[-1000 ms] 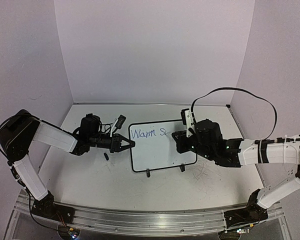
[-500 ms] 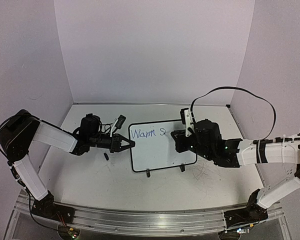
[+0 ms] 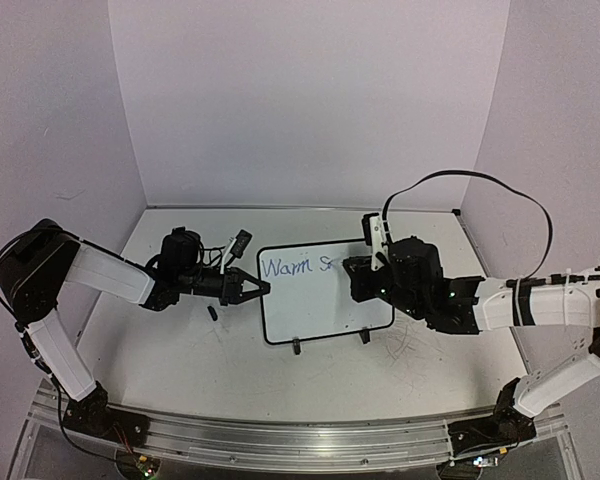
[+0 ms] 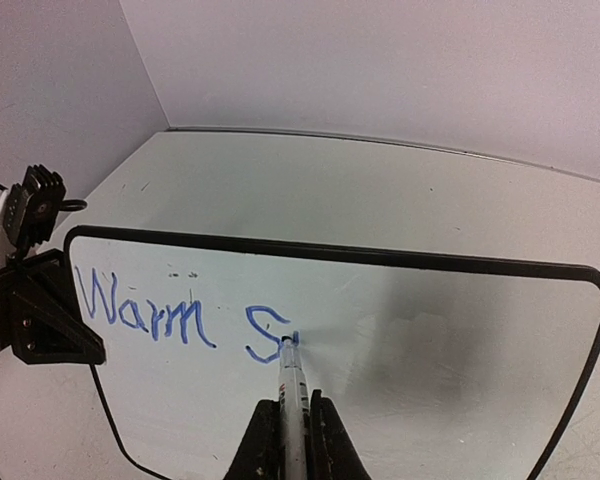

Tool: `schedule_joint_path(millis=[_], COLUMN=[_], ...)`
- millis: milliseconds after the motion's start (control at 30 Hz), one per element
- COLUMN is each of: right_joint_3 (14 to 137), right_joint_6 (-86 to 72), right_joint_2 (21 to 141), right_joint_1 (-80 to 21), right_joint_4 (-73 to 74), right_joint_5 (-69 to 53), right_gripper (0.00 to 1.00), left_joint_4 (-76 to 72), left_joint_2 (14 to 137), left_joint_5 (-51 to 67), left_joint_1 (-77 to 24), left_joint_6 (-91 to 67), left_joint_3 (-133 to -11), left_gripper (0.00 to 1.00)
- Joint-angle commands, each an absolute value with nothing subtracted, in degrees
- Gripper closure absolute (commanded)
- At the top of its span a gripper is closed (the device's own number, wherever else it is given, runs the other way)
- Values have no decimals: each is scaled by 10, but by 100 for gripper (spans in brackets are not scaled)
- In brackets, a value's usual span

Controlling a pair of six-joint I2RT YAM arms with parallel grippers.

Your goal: Write a sentence on the whiteboard

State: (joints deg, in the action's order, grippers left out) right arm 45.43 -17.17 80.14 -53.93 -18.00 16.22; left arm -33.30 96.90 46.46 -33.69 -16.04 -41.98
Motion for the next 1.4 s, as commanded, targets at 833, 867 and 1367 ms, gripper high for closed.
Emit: schedule_joint_path(millis=[833,867,1367], right_joint_3=[434,432,446], right_joint_6=[-193,-194,-192], right_joint_2=[780,780,780], right_joint_1=[-530,-530,-533], right_joint_4=[-161,-159,-161], right_joint_5=[172,171,167], right_gripper=[100,100,100], left_joint_4=[-325,-325,-324], left_joint_2=[971,971,971], left_joint_5=[446,446,446], left_joint_1=[-337,-337,-337], left_joint_6=[-150,-150,-152], left_joint_3=[-438,-438,-437], left_gripper=[100,100,100])
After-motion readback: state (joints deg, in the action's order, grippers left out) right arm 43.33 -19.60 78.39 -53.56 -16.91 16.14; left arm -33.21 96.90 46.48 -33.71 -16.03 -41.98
